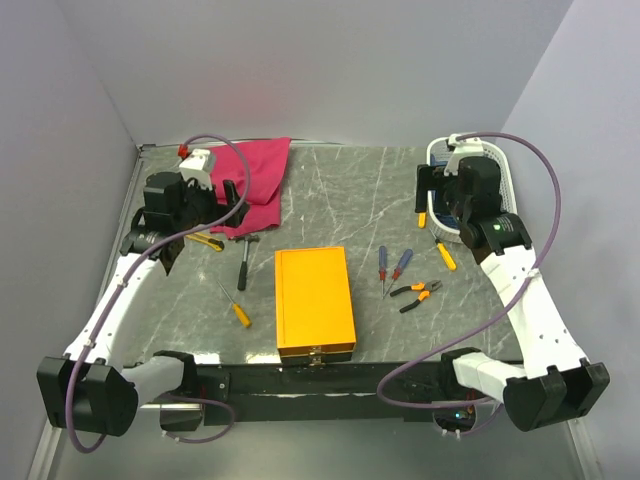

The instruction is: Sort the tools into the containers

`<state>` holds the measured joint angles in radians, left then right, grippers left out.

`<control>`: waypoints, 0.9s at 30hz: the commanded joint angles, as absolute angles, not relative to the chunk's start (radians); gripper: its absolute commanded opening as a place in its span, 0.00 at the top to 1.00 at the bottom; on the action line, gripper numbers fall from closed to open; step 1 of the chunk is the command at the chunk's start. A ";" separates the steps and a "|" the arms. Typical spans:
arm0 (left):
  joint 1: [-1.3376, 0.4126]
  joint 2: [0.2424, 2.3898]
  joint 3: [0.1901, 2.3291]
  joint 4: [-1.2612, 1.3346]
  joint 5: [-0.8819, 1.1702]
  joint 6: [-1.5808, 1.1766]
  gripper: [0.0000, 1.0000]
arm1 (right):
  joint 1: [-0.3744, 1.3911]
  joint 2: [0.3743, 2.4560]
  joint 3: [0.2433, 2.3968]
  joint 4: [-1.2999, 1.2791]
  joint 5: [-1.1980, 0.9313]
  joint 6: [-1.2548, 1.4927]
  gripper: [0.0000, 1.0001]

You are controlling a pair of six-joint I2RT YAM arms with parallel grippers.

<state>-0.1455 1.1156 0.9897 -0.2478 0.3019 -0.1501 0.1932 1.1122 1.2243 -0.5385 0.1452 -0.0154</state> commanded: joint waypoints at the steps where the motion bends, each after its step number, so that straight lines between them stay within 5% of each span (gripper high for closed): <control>1: -0.147 1.085 1.008 -0.259 0.351 -0.129 0.03 | 0.198 1.118 1.247 -0.505 0.076 -0.009 0.00; 8: -0.147 1.034 0.966 -0.354 0.322 -0.311 0.03 | 0.235 1.117 1.195 -0.418 -0.448 -0.124 0.03; 10: -0.144 1.017 0.933 -0.379 0.319 -0.395 0.02 | 0.305 1.126 1.164 -0.387 -0.459 -0.109 0.22; 11: -0.144 1.003 0.913 -0.371 0.325 -0.414 0.03 | 0.331 1.146 1.157 -0.371 -0.478 -0.107 0.44; 13: -0.143 0.970 0.861 -0.362 0.350 -0.452 0.09 | 0.377 1.170 1.140 -0.359 -0.497 -0.113 0.65; 14: -0.144 0.966 0.850 -0.374 0.360 -0.477 0.23 | 0.391 1.201 1.140 -0.356 -0.494 -0.115 0.87; 15: -0.144 0.969 0.841 -0.379 0.382 -0.476 0.37 | 0.400 1.218 1.140 -0.354 -0.511 -0.117 0.97; 16: -0.144 0.969 0.819 -0.374 0.465 -0.471 0.57 | 0.408 1.235 1.140 -0.350 -0.550 -0.135 1.00; 17: -0.144 0.968 0.807 -0.358 0.506 -0.457 0.97 | 0.411 1.273 1.141 -0.342 -0.580 -0.138 1.00; 27: -0.150 0.885 0.764 -0.379 0.678 -0.417 0.99 | 0.647 1.449 1.241 -0.457 -0.540 -0.273 1.00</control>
